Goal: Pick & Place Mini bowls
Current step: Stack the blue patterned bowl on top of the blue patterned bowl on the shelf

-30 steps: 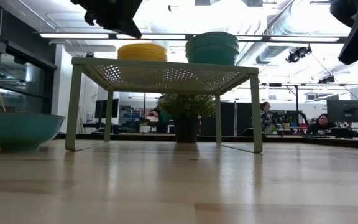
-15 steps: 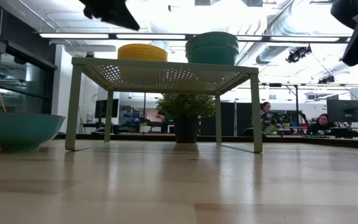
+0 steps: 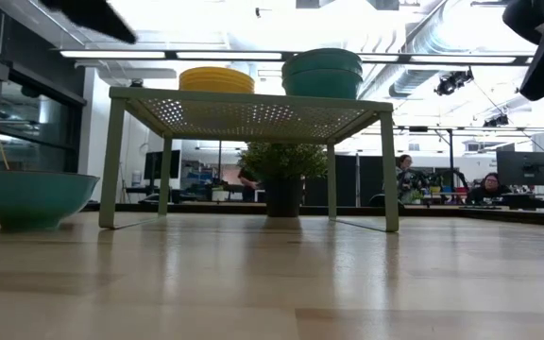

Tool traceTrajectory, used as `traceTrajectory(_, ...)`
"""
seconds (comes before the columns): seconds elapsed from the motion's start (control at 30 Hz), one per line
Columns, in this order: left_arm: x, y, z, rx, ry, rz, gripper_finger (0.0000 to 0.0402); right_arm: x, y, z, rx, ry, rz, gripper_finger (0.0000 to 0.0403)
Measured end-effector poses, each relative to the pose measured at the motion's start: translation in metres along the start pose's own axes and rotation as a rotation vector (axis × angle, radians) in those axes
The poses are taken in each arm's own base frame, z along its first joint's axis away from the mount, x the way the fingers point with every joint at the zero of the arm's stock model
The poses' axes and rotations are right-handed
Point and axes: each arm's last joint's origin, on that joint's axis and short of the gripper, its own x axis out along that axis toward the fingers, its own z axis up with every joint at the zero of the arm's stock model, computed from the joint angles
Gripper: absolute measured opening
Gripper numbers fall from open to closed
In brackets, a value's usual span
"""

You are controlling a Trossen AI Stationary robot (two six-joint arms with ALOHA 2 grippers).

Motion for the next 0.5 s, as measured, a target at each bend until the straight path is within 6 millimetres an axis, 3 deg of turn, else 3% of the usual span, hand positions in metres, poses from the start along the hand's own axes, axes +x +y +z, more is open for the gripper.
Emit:
traceTrajectory(0.2,-0.016,-0.016,-0.023,0.062,0.169,-0.174,0.0,0.0,0.0,0.001,0.006,0.003,0.005,0.0165)
traceTrajectory(0.5,-0.028,-0.044,-0.05,0.145,0.376,-0.268,0.0,0.001,0.0,0.001,0.013,0.001,0.011,0.0165)
